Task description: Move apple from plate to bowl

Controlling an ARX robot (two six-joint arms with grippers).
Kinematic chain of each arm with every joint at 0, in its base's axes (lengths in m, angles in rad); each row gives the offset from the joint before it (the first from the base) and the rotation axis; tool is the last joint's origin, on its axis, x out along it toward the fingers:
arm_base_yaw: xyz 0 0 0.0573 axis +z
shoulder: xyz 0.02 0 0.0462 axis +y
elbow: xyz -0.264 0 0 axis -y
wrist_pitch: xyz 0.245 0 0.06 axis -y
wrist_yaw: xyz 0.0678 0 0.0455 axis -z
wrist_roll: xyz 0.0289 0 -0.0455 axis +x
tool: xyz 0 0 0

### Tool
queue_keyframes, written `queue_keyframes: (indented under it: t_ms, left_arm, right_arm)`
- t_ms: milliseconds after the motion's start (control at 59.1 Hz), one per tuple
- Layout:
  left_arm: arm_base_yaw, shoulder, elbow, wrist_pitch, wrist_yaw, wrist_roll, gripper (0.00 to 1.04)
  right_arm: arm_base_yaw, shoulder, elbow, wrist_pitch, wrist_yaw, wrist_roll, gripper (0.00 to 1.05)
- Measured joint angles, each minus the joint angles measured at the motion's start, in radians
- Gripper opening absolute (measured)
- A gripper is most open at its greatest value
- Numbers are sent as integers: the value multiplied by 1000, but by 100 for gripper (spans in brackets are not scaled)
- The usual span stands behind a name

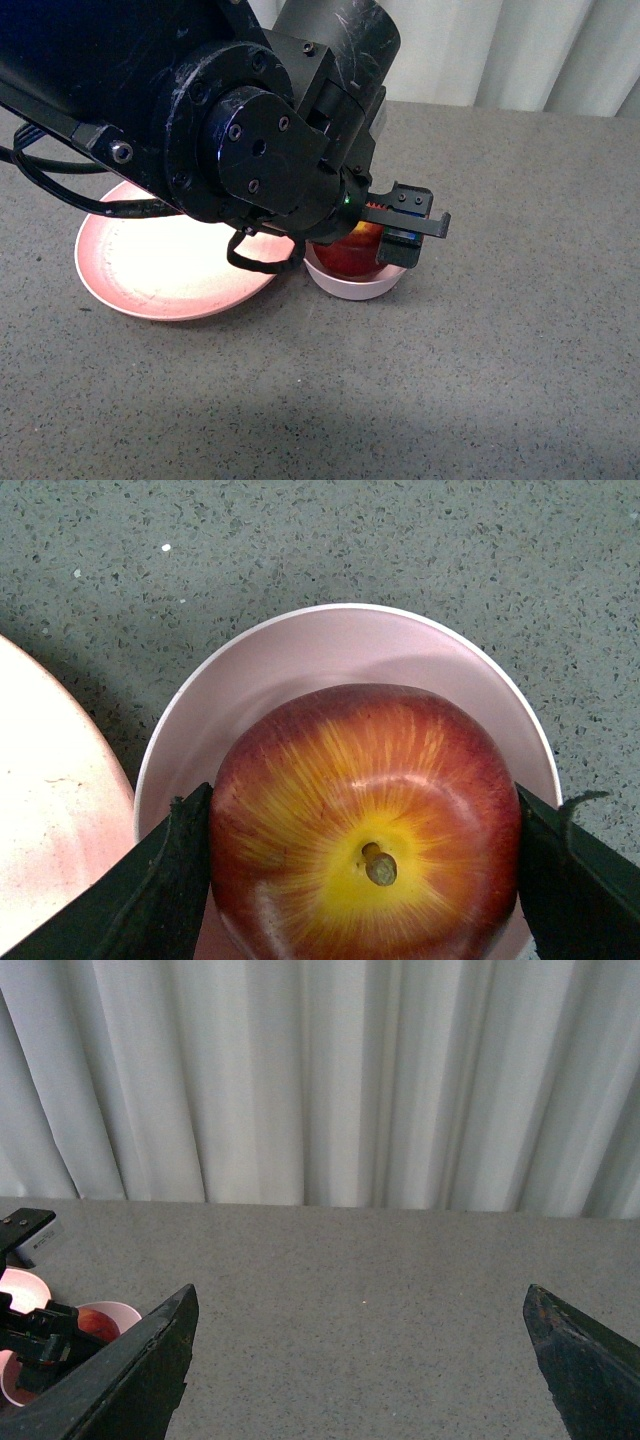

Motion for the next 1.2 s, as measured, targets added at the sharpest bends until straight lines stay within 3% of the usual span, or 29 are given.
queue_keyframes:
  t_ms: [135, 220, 271, 457, 761, 1032, 1066, 1116, 1201]
  left_arm:
    - [0, 0, 0, 0, -6, -3, 76]
    - [0, -1, -3, 10, -10, -3, 95]
    - [1, -6, -10, 23, -10, -3, 100]
    - [13, -77, -78, 105, -50, -41, 98]
    - [103, -320, -334, 289, -223, -116, 98]
    - [151, -509, -537, 330, -322, -132, 98]
    - [158, -487, -573, 472, -336, -79, 92]
    - [182, -459, -687, 802, -303, 31, 79]
    - [235, -514, -806, 1030, -269, 115, 62]
  right_arm:
    - [0, 0, 0, 0, 0, 0, 95]
    - [0, 0, 0, 0, 0, 0, 95]
    - [0, 0, 0, 0, 0, 0, 95]
    - [0, 0, 0, 0, 0, 0, 95]
    - [0, 0, 0, 0, 0, 0, 95]
    - [0, 0, 0, 0, 0, 0, 95]
    - [0, 0, 0, 0, 0, 0, 95]
    - [0, 0, 0, 0, 0, 0, 95]
    - [0, 0, 0, 0, 3, 0, 95]
